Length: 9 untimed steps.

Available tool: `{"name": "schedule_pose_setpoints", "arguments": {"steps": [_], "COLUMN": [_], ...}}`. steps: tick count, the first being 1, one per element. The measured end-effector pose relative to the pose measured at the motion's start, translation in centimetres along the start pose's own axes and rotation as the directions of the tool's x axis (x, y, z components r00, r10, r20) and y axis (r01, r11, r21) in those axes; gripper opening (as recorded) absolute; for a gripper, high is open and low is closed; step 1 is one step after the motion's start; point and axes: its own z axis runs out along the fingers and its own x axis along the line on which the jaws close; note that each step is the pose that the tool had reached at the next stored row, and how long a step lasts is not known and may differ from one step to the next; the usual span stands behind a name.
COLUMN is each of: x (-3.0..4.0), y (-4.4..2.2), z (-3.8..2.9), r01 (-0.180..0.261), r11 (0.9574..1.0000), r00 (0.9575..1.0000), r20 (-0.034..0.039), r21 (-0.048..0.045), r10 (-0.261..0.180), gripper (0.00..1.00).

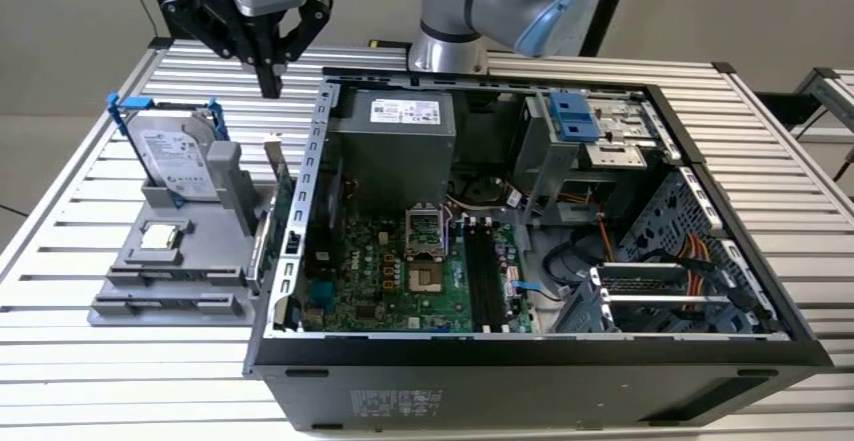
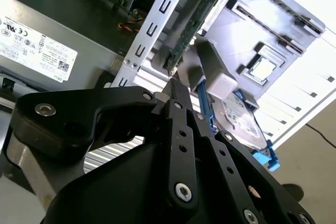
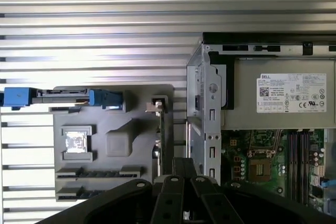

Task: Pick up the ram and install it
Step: 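Reach for the ram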

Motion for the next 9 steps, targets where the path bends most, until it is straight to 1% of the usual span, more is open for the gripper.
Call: {"name": "schedule_pose_setpoints", "arguments": {"steps": [9], "x": [1.3], "y": [-0.04], "z": [-0.02], "r01": [0.0], "r11": [1.0], "r00": [1.0], "r20": [0.0], "r21": [0.0], "r10": [0.0], "gripper": [0.0]}}
